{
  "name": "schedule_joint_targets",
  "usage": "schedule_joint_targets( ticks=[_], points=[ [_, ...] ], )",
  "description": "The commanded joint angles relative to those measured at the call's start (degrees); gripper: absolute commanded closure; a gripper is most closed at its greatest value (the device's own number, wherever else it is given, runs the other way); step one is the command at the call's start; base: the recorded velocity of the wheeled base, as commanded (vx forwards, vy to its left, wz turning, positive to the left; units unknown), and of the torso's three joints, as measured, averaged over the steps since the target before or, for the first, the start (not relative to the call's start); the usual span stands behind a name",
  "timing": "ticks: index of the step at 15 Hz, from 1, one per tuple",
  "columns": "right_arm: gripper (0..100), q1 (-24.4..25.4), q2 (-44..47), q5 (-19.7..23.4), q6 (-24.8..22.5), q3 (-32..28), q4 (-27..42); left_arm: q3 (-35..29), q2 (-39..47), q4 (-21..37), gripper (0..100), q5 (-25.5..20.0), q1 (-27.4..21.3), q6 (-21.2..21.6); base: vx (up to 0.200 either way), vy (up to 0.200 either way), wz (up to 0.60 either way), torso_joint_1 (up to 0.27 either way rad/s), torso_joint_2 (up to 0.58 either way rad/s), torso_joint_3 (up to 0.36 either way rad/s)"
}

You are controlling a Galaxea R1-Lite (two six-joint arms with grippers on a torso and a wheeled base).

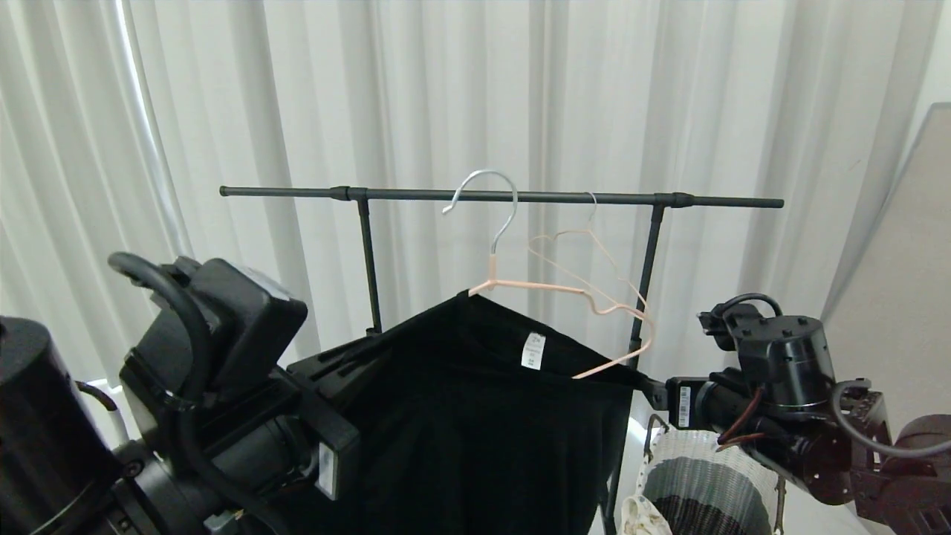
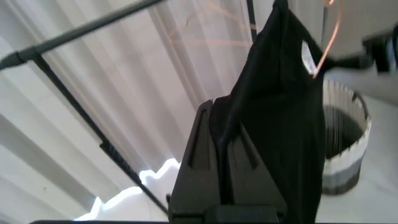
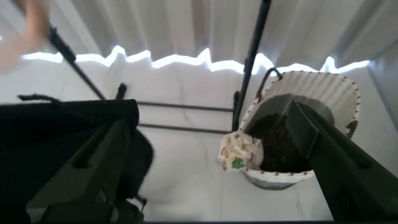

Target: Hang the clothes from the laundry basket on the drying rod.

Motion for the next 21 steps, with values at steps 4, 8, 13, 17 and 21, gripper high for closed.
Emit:
schedule_joint_targets(
  ticks=[4, 8, 13, 17, 21],
  points=[
    [0, -2.7, -1.3, 0.1, -0.7, 0.0, -1.3, 7.1, -2.3, 0.0, 100, 0.0, 0.1, -0.1, 0.000, 0.000, 0.00, 0.000, 0.00, 0.000],
    [0, -2.7, -4.6, 2.1, -3.6, 0.1, -1.3, 11.4, -0.7, 0.3, 100, 0.0, 0.0, 0.4, 0.000, 0.000, 0.00, 0.000, 0.00, 0.000],
    [0, -2.2, -10.1, 7.7, -9.0, 3.7, -1.2, 11.4, 2.9, 0.2, 100, 0.3, 0.1, 2.0, 0.000, 0.000, 0.00, 0.000, 0.00, 0.000],
    [0, -1.3, -14.1, 14.3, -14.1, 8.5, -1.3, 8.6, 4.1, 0.1, 100, 0.2, 0.2, 0.6, 0.000, 0.000, 0.00, 0.000, 0.00, 0.000],
    [0, 1.4, -14.0, 15.1, -16.5, 8.8, -1.3, 7.4, 4.1, 0.1, 100, 0.3, 0.2, -0.8, 0.000, 0.000, 0.00, 0.000, 0.00, 0.000]
  ],
)
